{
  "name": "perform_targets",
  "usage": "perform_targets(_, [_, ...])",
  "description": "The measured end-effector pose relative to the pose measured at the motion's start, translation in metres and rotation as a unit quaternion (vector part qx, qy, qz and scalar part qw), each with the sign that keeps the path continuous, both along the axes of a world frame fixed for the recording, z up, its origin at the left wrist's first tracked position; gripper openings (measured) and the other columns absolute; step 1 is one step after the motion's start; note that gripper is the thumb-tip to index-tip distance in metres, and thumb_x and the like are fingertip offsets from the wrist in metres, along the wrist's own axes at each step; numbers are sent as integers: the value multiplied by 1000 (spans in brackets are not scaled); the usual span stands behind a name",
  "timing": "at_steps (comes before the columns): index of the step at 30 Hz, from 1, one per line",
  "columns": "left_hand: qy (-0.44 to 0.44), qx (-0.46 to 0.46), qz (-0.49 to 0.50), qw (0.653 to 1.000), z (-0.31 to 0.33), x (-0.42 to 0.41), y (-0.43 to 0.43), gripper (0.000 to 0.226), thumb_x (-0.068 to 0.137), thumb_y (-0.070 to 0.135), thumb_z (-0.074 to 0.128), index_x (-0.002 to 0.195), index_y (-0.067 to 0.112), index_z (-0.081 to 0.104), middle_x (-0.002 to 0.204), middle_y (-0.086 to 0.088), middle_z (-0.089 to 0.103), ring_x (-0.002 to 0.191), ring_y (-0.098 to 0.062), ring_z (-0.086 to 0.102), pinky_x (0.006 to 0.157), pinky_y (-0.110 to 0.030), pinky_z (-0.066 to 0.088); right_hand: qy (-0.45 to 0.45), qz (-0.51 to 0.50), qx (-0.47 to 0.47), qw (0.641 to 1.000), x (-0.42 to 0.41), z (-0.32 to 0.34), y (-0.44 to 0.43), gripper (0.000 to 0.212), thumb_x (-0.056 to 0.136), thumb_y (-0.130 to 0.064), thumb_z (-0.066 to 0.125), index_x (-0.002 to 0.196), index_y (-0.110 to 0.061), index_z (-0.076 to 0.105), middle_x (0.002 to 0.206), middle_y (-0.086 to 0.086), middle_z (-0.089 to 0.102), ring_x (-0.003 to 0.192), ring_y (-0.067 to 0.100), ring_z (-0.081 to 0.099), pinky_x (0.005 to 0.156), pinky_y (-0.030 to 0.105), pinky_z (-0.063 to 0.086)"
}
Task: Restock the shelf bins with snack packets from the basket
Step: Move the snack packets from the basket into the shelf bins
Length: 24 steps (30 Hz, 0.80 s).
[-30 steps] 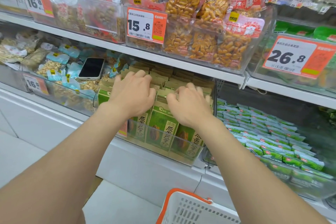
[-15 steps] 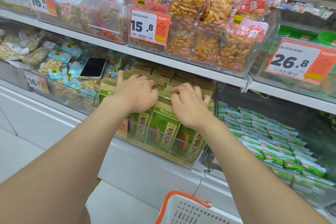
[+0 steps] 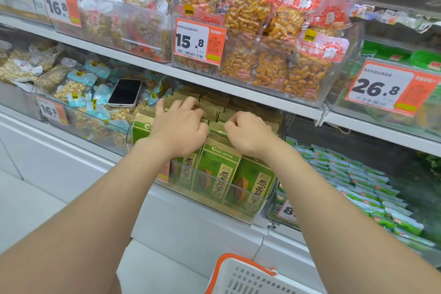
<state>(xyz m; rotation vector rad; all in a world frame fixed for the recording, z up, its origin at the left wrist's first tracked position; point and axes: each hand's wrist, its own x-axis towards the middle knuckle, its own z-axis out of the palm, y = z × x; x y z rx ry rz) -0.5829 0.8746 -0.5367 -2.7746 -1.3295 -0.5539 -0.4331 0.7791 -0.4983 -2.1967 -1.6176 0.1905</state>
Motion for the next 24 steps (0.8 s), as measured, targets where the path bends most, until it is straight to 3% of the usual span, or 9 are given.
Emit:
perform_targets(3, [-7, 1, -4, 1000, -1, 0, 1, 65, 92, 45, 18, 139, 27, 60, 148, 5, 48, 138, -21, 43, 121, -70, 12, 0, -20, 8, 1000, -1, 2, -1, 37, 103, -33, 38, 108, -13, 69, 100, 3, 65, 98, 30, 50, 104, 50, 32])
perform_targets(9, [1, -8, -1, 1000, 0, 0, 1, 68, 92, 44, 17, 145, 27, 54, 160, 7, 44, 147, -20, 36, 121, -68, 14, 6, -53, 20, 998, 4, -7, 5, 39, 99, -33, 38, 68, -17, 53, 76, 2, 59, 97, 34, 57, 106, 54, 36])
perform_targets(12, [2, -11, 0, 1000, -1, 0, 1, 68, 92, 45, 17, 146, 27, 54, 161, 8, 44, 147, -20, 35, 121, -67, 14, 30, -38, 18, 999, 5, -10, 7, 41, 101, -29, 35, 66, -13, 49, 73, 3, 57, 105, 36, 56, 112, 59, 28])
perform_targets(15, [1, -13, 1, 1000, -1, -1, 1, 66, 93, 44, 18, 146, 27, 54, 160, 8, 44, 147, -20, 35, 121, -68, 13, 53, -45, 47, 997, 9, -12, 3, 44, 103, -27, 34, 90, -7, 71, 98, 8, 70, 124, 35, 50, 115, 60, 22])
perform_targets(18, [-24, 1, 4, 1000, 0, -2, -4, 64, 93, 44, 21, 143, 26, 56, 153, 6, 48, 141, -24, 39, 121, -67, 15, 30, -57, 48, 997, 7, -15, 4, 43, 103, -28, 32, 104, -12, 72, 133, 9, 61, 139, 36, 35, 112, 57, 24])
perform_targets(21, [-75, 18, -9, 997, 0, -5, -10, 53, 92, 41, 31, 138, 29, 56, 136, 6, 57, 128, -23, 52, 119, -65, 20, -4, -66, 41, 997, 2, -16, 5, 44, 102, -31, 30, 99, -11, 69, 135, 10, 55, 140, 38, 33, 110, 57, 25])
perform_targets(24, [-82, 7, -21, 996, 2, -9, -13, 49, 95, 38, 32, 133, 34, 63, 128, 11, 68, 125, -18, 58, 121, -66, 16, -16, -59, 18, 998, 1, -14, 3, 45, 102, -34, 28, 111, -13, 67, 140, 8, 51, 141, 36, 31, 111, 57, 23])
